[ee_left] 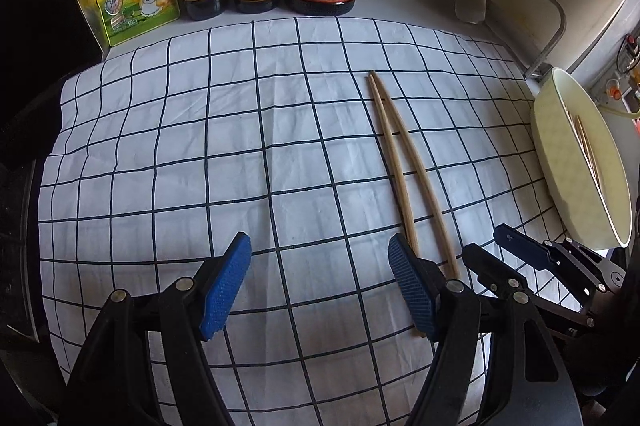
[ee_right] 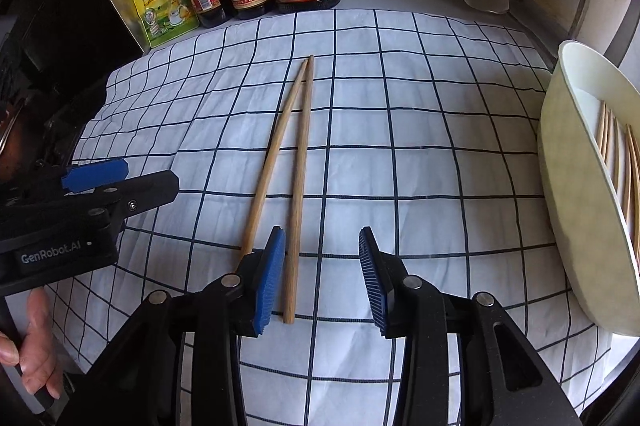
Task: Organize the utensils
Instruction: 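Separate one chopstick and close the right tool on it, then lift the held chopstick off the cloth with the right tool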
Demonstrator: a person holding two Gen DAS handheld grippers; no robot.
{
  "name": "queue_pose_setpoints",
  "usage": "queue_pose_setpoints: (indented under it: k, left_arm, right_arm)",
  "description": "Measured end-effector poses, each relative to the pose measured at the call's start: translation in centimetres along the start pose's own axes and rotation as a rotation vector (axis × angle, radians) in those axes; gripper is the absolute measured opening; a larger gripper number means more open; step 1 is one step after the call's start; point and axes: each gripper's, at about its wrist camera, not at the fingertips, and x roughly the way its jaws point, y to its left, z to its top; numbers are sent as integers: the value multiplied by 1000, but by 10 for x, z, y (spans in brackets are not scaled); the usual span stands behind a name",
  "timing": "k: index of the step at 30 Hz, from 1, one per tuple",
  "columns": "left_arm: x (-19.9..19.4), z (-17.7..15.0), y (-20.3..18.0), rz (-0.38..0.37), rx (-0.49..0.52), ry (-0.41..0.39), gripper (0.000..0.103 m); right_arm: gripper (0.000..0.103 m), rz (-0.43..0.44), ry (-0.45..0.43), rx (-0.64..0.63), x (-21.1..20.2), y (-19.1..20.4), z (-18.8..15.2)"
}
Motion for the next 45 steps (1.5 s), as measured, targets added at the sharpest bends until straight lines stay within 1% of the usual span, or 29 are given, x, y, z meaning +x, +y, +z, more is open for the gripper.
queue_pose_setpoints:
  k: [6,9,11,13,17,20,23,30,34,41,43,44,45]
  left_arm:
    - [6,-2,5,-11,-13,9,70]
    - [6,-1,8,-13,-22,8,70]
    - [7,-1,8,-10,-25,8,70]
    - [8,-1,8,-7,-25,10,70]
    - [11,-1,4,-8,-23,12,70]
    - [15,0,-2,-12,-15,15,70]
    - [19,1,-11,-15,-1,21,70]
    - [33,4,-31,-8,25,28,70]
    - [40,7,-37,2,38,28,70]
    - [51,12,-41,40,51,27,70]
    - [52,13,-42,49,57,22,71]
    - [53,13,-42,53,59,20,72]
    - [54,14,-43,57,62,19,72]
  right_arm:
    - [39,-43,13,-29,14,8,1]
    - [39,-83,-8,-60,16,12,1]
    - [39,-91,-16,-76,17,15,2]
    - [32,-102,-7,-94,22,16,0]
    - [7,-116,-19,-134,22,21,-3]
    - [7,-102,-18,-130,20,17,-4]
    - [6,-100,-16,-101,18,6,-6]
    - [6,-127,-5,-36,6,-29,-18]
    - [6,-137,-2,-13,0,-43,-23]
    - [6,-134,-3,-7,-2,-47,-26]
    - [7,-135,-3,-6,-2,-48,-25]
    - [7,-135,-5,-3,-2,-48,-24]
    - [10,-134,-7,-2,-2,-50,-23]
